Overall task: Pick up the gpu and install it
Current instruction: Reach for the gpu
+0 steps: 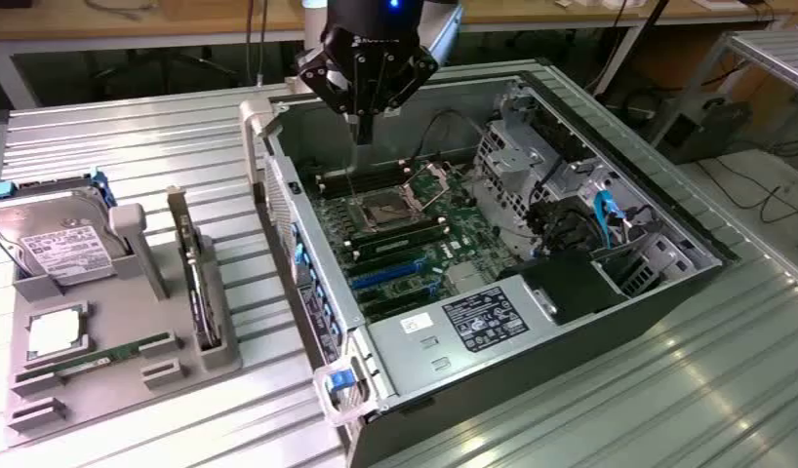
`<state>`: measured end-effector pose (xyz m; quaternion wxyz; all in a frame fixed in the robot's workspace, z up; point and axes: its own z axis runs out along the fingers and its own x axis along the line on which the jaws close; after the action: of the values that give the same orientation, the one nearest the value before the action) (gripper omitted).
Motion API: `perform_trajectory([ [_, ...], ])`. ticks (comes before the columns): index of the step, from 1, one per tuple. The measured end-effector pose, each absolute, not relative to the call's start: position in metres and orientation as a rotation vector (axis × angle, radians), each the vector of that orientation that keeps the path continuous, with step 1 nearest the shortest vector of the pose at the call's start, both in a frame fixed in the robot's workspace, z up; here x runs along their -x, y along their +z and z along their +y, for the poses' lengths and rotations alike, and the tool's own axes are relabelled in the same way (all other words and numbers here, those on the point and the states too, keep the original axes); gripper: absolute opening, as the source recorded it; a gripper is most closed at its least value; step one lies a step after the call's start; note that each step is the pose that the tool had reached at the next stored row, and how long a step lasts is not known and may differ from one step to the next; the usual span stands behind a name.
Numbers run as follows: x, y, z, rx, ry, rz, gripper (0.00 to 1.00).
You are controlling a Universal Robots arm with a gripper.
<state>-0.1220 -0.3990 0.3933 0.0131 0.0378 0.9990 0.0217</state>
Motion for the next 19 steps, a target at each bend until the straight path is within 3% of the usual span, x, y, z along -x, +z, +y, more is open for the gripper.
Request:
perform_trajectory([
  [13, 0.124, 0.393, -0.399, -0.118, 0.068, 3.113, 0.11],
  [19, 0.162, 0.393, -0.409, -0.118, 0.067, 3.112, 0.11],
])
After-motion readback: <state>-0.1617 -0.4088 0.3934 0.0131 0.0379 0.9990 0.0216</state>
